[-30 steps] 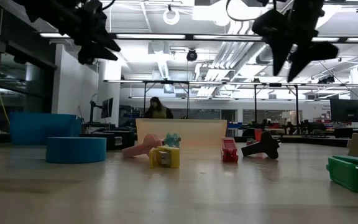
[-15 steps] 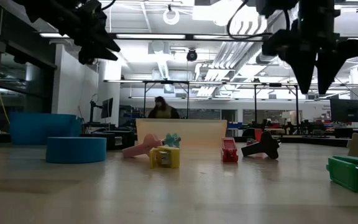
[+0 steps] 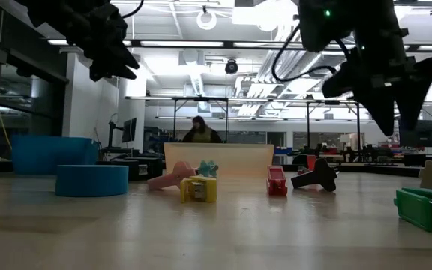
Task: Pick and place Stapler, Stapler remover, tape
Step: Put the pink tape into the blue bin
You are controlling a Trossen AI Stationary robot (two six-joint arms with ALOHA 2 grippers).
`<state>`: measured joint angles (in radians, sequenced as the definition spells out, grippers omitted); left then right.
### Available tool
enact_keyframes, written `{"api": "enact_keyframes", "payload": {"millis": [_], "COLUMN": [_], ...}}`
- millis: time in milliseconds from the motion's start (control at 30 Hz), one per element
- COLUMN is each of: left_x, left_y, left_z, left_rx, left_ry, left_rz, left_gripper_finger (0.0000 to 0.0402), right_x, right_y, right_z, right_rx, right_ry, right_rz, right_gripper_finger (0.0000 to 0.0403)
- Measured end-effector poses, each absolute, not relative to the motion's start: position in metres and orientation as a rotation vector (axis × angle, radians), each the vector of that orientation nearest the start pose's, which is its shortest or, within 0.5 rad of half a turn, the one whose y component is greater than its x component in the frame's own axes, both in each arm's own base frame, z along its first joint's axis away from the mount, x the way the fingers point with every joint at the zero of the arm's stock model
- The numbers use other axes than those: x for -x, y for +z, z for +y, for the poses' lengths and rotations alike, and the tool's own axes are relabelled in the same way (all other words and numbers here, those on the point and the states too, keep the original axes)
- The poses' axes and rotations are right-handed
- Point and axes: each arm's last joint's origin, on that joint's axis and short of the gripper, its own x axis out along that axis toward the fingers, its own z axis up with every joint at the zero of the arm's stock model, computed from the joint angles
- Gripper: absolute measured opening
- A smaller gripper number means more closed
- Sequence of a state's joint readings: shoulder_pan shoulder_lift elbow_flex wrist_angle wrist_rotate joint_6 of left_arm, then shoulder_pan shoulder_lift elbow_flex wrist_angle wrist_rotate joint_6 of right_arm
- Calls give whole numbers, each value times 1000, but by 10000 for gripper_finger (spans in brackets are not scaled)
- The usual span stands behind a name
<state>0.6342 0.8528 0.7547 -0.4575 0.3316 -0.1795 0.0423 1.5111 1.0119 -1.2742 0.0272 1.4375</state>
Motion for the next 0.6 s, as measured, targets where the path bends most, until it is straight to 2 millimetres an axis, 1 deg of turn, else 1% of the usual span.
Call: {"api": "enact_keyframes", "payload": {"millis": [133,200,433,600], "left_x": [-148,-148,-148,-148], "left_y": [288,288,288,288], "left_z": [97,97,97,97], "left_rx": [434,435,438,438], "left_ry": [339,339,340,340], "left_rz": [469,469,469,469], "left_gripper_finger": [163,163,163,163], "right_x": [-219,-216,-211,-204], "right_y": [187,178,167,153], "right_z": [13,16,18,17], "right_rx": [-1001,-1017,-1028,-1043], "right_ry": [-1210,-1229,-1254,-1261], "right_rz": [1485,1479,1447,1452], "right_gripper_finger": [169,169,169,169]}}
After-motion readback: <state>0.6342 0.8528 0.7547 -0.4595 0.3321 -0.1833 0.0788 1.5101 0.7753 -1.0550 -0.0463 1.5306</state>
